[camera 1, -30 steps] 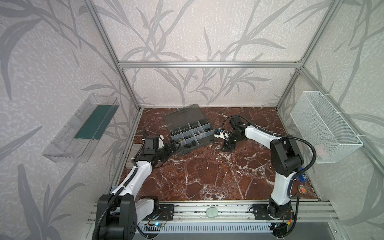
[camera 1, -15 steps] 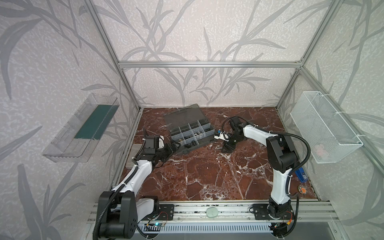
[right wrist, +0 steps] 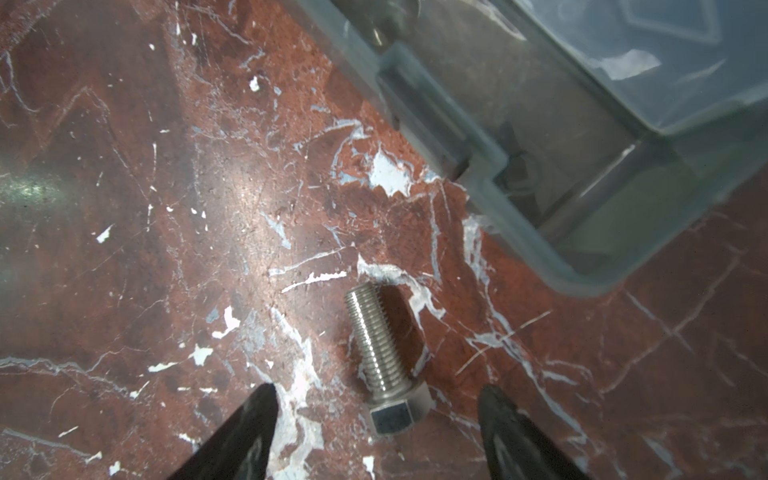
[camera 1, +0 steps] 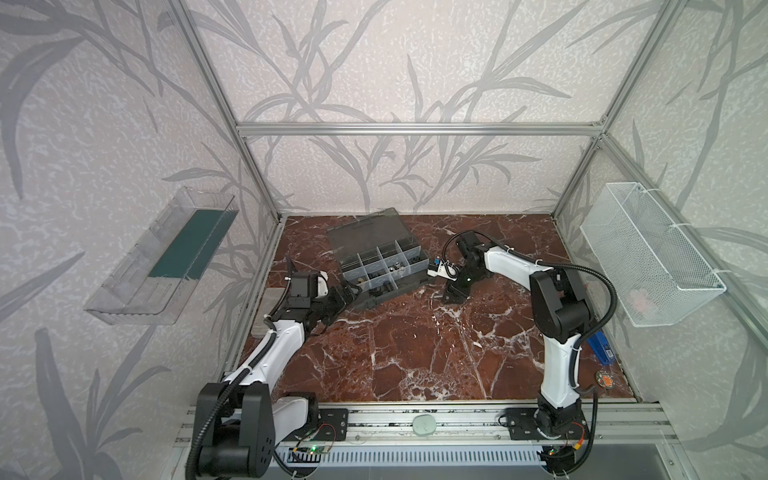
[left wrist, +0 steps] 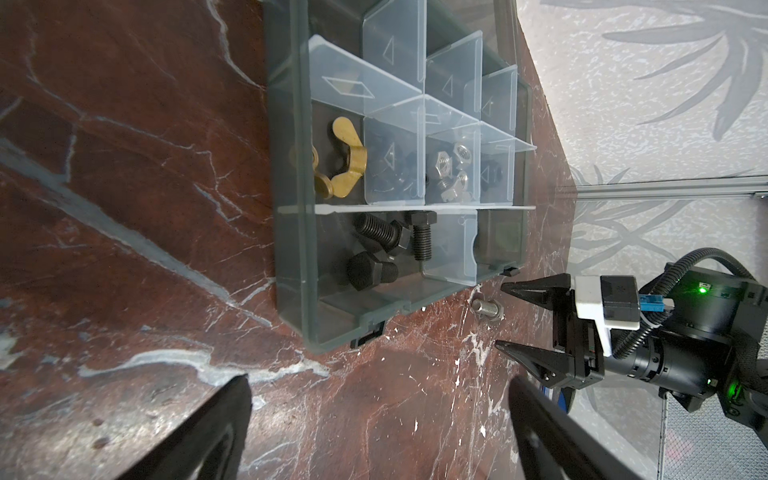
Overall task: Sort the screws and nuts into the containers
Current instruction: 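Move the right gripper to the silver bolt and close on it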
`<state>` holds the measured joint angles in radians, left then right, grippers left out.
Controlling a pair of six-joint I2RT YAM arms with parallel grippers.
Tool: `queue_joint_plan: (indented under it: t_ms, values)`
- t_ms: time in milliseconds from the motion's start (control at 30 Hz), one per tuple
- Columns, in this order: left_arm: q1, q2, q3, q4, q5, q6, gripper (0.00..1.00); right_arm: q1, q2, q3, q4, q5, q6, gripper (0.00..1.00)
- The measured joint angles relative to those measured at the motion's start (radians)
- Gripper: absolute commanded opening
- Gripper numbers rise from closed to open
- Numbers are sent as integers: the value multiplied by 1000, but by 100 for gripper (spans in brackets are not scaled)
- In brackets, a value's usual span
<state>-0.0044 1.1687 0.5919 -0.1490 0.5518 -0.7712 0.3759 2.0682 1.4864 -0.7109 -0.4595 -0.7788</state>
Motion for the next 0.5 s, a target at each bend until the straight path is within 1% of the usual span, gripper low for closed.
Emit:
queue_joint_plan:
  t_ms: [300,500]
  values:
    - [0,-1,0,0,0,0,95,9,37,26,-39,14,0,74]
    - [1,-2,0,0,0,1,95,23,49,46,-61,42,0,70]
